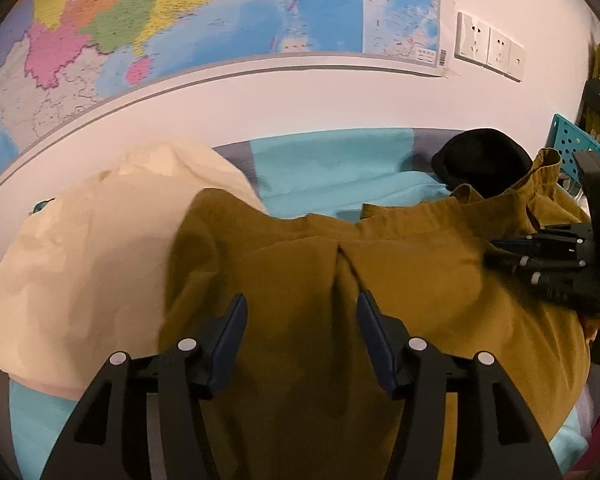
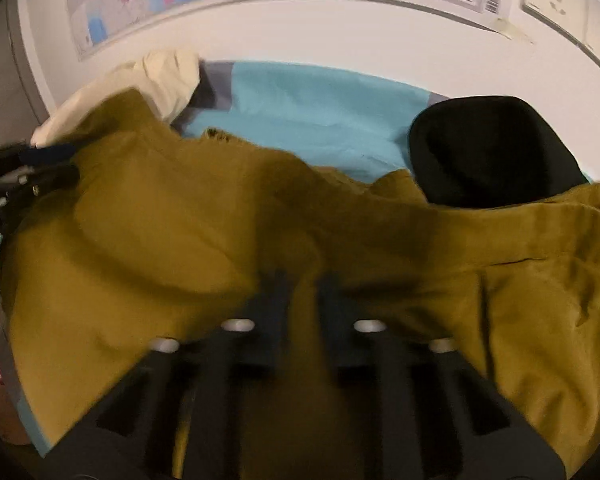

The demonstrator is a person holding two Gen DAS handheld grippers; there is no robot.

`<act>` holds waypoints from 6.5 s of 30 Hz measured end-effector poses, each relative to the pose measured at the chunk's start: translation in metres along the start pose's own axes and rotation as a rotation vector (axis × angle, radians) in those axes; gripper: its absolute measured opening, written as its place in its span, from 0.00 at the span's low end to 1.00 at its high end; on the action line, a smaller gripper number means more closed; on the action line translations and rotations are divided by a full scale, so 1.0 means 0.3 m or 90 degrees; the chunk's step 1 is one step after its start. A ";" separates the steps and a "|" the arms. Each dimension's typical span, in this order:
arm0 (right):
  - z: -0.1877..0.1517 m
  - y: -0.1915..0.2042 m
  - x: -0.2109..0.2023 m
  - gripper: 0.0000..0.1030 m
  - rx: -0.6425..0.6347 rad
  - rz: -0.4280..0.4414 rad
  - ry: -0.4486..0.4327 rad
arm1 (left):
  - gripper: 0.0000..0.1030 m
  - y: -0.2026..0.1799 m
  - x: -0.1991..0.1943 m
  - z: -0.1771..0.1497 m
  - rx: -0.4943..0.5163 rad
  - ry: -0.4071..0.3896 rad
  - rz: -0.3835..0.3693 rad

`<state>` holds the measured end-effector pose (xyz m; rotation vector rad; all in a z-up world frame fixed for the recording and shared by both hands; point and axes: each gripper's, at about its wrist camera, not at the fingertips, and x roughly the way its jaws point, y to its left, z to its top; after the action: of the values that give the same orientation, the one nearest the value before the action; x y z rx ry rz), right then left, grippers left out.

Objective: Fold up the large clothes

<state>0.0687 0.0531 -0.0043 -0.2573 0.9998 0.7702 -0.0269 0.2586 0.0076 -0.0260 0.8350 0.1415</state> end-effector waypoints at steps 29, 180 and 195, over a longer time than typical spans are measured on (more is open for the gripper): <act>-0.546 -0.460 -0.577 0.82 0.334 0.014 -0.219 | 0.89 0.291 -0.120 -0.317 -0.144 -0.008 -0.133; -0.443 0.375 -0.440 0.58 -0.047 0.299 -0.107 | 0.83 0.044 -0.201 -0.517 -0.425 0.008 -0.420; -0.827 -0.058 -0.591 0.74 0.373 0.274 -0.097 | 0.49 -0.042 -0.103 -0.398 -0.316 0.065 -0.278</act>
<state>-0.1375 -0.1721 0.0075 0.5309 1.1037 0.8302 -0.1336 0.2333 -0.0503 -0.6828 0.8602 -0.0676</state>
